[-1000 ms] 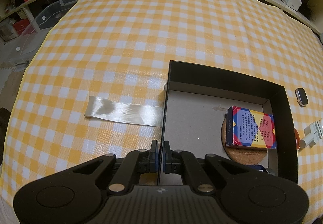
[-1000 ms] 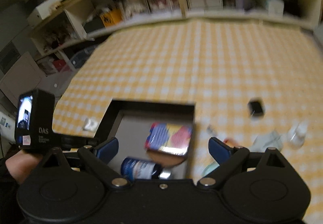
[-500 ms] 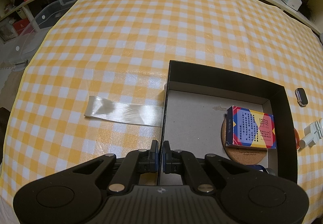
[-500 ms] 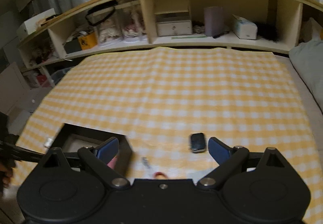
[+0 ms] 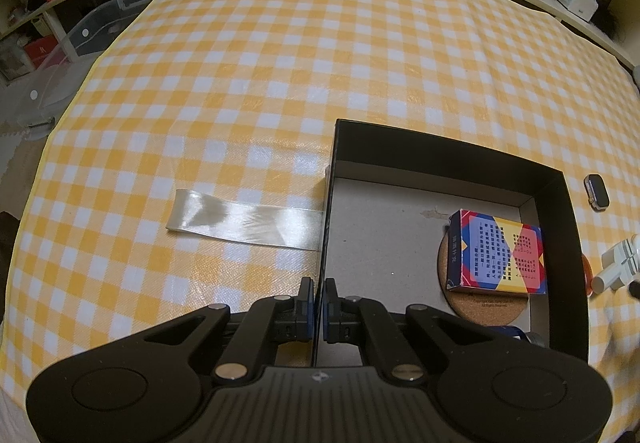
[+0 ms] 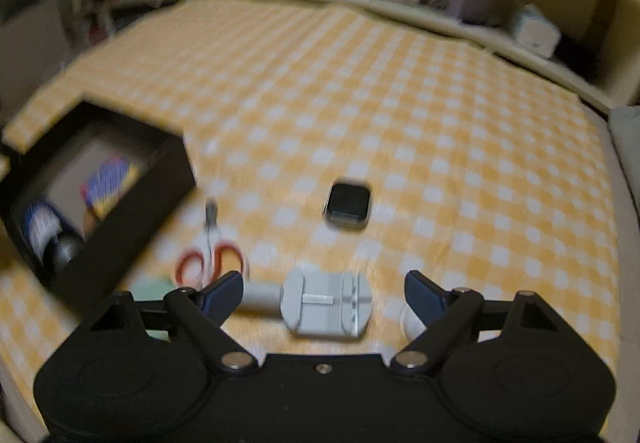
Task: Organize rigid objects
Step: 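Move the right tool to the white watch-strap tool and grasp it, then carry the white strap tool with the right tool into the black box and release, then move the right tool to the small white bottle and grasp its cap, then carry the white bottle with the right tool into the black box and release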
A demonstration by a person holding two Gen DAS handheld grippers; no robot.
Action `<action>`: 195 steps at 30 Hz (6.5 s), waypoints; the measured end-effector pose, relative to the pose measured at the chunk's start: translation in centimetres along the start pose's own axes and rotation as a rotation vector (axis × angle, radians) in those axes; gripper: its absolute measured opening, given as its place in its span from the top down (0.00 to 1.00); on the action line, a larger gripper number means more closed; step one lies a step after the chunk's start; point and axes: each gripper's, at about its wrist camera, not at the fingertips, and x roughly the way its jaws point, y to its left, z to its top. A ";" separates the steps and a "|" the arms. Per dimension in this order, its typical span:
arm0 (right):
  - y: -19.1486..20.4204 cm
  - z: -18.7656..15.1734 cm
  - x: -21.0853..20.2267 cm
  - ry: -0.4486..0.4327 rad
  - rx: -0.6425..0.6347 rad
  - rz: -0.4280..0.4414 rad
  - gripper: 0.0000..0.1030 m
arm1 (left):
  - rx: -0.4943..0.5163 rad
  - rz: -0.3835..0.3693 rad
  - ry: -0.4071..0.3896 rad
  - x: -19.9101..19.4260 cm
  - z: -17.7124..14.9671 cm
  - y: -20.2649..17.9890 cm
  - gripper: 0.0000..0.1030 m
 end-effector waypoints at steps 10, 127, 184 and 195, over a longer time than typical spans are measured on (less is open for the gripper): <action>0.9 -0.7 4.3 0.112 -0.090 -0.012 0.28 | -0.001 -0.002 0.001 -0.3 0.0 -0.2 0.97; -3.0 2.7 -6.6 -0.194 0.387 -0.180 0.00 | -0.017 -0.014 0.005 -1.8 -0.4 0.0 0.95; 8.3 5.5 -3.6 -0.150 0.240 0.259 0.72 | -0.010 -0.012 0.004 -2.0 -0.4 -0.6 0.95; 16.7 6.4 -0.6 -0.108 0.260 0.527 0.72 | -0.065 -0.052 0.012 -1.6 -0.4 1.2 0.94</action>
